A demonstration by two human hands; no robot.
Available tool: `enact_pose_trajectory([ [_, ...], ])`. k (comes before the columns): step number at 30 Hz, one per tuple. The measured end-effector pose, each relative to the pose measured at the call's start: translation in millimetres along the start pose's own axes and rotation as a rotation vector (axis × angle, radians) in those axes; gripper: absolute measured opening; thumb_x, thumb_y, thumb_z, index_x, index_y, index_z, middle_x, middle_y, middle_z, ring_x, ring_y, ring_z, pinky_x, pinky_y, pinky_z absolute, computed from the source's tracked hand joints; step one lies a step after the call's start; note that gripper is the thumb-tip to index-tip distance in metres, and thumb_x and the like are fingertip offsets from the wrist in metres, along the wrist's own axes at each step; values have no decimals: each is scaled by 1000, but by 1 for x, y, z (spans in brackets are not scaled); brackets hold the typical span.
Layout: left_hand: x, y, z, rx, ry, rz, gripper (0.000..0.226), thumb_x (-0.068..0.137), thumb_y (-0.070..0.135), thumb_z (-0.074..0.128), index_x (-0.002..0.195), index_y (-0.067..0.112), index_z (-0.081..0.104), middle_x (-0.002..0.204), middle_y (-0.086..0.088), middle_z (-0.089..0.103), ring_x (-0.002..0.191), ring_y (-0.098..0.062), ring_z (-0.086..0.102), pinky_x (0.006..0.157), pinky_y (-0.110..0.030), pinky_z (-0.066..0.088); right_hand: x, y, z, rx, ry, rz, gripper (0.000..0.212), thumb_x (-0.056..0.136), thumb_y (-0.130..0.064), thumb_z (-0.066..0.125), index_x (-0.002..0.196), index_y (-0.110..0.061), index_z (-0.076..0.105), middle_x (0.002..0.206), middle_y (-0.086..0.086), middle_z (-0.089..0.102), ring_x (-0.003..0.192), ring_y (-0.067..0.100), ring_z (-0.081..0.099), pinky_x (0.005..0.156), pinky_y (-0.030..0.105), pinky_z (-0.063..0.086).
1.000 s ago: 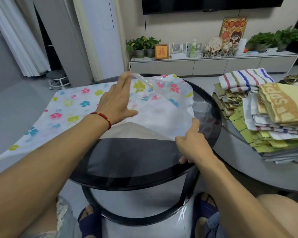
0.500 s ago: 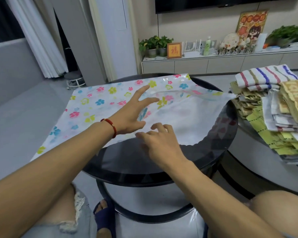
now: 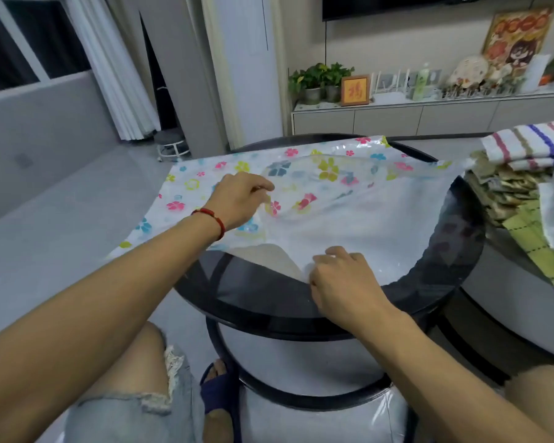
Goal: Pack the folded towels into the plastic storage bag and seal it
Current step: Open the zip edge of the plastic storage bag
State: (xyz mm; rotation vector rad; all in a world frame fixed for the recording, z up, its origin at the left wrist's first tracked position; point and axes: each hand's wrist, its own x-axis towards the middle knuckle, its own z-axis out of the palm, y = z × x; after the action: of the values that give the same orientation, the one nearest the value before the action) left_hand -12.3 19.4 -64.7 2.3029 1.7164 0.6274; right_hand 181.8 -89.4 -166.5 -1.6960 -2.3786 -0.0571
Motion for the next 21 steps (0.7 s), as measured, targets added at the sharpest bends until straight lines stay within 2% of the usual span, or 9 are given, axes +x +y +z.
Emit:
enact_pose_trajectory([
  [2,-6,4,-2,-91,-87,45,26,96,22,58,118,22,71,120,0,71,110,-17,65,104,-39,48,11,-12,-5,24,76,-8,18,97,-33,58,102,-17,63,94,2,65,106,34,59,79,42,36],
  [4,-20,5,1,-51,-157,134,37,93,27,61,130,30,61,125,4,67,109,-15,63,100,-35,49,27,-28,-9,79,115,-44,37,99,-27,55,135,-26,57,102,3,73,97,36,64,71,40,34],
  [5,-28,3,4,-34,-207,175,49,92,25,60,139,36,51,133,6,62,112,-16,60,99,-33,48,34,-35,-9,100,110,-71,40,98,-20,52,137,-31,58,100,4,75,93,36,65,67,39,33],
  [7,-44,-5,12,-7,-312,212,65,92,13,53,147,43,35,147,3,49,121,-19,53,100,-33,45,42,-42,-7,137,94,-92,36,97,-15,49,123,-34,66,94,4,75,89,36,66,64,39,31],
  [8,-50,-13,15,32,-333,208,64,93,9,48,147,43,36,146,-2,51,122,-22,52,102,-38,44,46,-41,-6,160,97,-88,34,98,-15,49,118,-35,68,94,3,75,90,35,66,64,38,30],
  [12,-69,-44,20,265,-147,174,40,96,14,42,118,38,64,114,-1,71,104,-28,62,88,-44,51,47,-44,-1,147,89,-109,35,98,-15,47,120,-31,69,100,-1,72,97,33,64,67,39,43],
  [17,-33,-60,0,94,80,-4,33,99,9,45,108,24,72,106,2,74,103,-22,66,95,-37,50,28,-45,2,165,-142,-139,17,92,-11,51,88,-17,66,92,0,62,87,28,51,70,39,47],
  [19,-19,-63,-12,-27,92,-95,34,100,9,42,110,19,73,103,0,74,103,-18,64,92,-30,49,20,-40,1,145,-228,-126,15,90,-10,51,84,-16,64,93,-1,64,86,26,51,69,37,43],
  [21,-16,-65,-20,-200,22,-135,32,101,14,44,117,20,70,107,3,74,98,-11,63,81,-20,50,19,-42,-2,72,-188,-129,13,92,-20,53,86,-18,65,97,-2,66,94,29,57,69,36,39],
])
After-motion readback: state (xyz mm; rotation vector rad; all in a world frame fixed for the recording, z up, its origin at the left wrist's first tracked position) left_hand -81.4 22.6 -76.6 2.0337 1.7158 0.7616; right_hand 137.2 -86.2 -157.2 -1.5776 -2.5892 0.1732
